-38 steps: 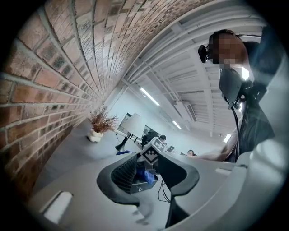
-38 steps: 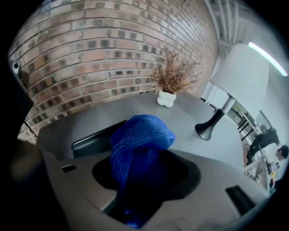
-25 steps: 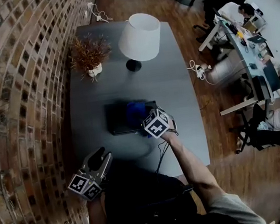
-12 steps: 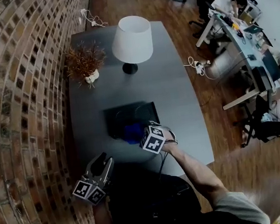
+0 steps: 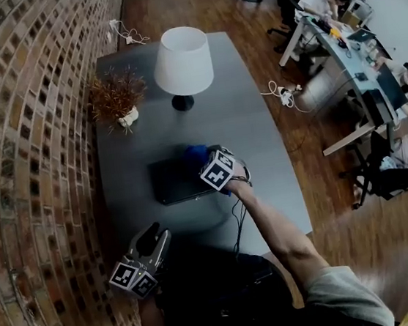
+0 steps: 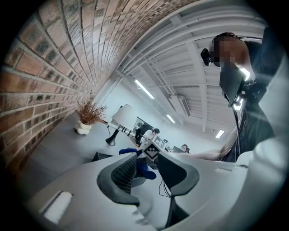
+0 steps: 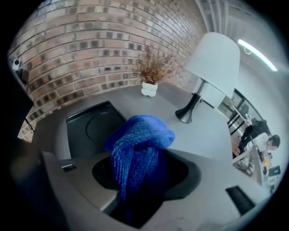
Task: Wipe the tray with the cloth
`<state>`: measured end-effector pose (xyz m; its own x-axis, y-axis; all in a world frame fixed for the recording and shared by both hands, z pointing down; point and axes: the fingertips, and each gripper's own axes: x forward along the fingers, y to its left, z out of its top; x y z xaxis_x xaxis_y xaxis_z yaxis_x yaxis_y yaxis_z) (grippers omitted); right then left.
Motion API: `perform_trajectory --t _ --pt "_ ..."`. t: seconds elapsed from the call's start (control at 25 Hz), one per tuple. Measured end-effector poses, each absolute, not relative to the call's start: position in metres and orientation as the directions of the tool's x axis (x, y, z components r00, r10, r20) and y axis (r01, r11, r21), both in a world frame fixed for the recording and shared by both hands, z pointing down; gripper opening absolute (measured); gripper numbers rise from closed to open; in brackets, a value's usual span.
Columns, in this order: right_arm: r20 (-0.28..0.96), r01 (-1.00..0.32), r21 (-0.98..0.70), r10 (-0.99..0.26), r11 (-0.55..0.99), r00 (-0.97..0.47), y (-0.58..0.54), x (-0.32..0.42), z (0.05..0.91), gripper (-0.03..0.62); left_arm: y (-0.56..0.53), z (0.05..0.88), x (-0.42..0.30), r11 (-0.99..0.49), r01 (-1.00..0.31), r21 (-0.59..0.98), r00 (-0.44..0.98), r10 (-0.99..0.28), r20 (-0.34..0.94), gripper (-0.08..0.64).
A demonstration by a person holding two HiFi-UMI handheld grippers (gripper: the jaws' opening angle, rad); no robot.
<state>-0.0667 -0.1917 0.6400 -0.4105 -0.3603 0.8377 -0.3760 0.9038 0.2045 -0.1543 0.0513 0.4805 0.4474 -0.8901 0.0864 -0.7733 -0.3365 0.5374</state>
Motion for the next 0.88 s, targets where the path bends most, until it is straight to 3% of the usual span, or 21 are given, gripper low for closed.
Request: perform_trajectory --t 0.2,0.28,0.36,0.48,0.56,0.76,0.88 --pt "0.891 -0.063 0.176 -0.186 0.982 -0.414 -0.088 -0.065 0.639 0.207 0.053 0.486 -0.163 -0.306 -0.775 0.553 0.427 -0.899 0.100 0.133" --pt "0.921 0.007 0.122 -0.110 0.993 -0.372 -0.063 -0.049 0.637 0.207 0.054 0.490 -0.165 -0.302 -0.775 0.555 0.427 -0.898 0.107 0.133" --pt "0.914 -0.061 0.170 -0.180 0.984 -0.365 -0.089 -0.037 0.627 0.207 0.051 0.490 -0.166 -0.307 -0.771 0.558 0.429 -0.898 0.098 0.133" --pt "0.839 -0.271 0.296 -0.385 0.916 -0.384 -0.174 -0.040 0.603 0.209 0.047 0.486 -0.163 -0.322 -0.765 0.558 0.437 -0.896 0.083 0.133" --pt "0.818 -0.355 0.310 -0.438 0.882 -0.374 -0.211 -0.045 0.602 0.209 0.048 0.486 -0.160 -0.329 -0.766 0.553 0.446 -0.891 0.087 0.133" --pt "0.875 -0.225 0.296 -0.358 0.928 -0.325 -0.185 -0.047 0.642 0.209 0.051 0.484 -0.162 -0.315 -0.775 0.548 0.431 -0.898 0.092 0.133" --pt "0.920 -0.108 0.180 -0.206 0.978 -0.333 -0.117 -0.039 0.640 0.195 0.054 0.489 -0.169 -0.291 -0.775 0.561 0.413 -0.905 0.103 0.133"
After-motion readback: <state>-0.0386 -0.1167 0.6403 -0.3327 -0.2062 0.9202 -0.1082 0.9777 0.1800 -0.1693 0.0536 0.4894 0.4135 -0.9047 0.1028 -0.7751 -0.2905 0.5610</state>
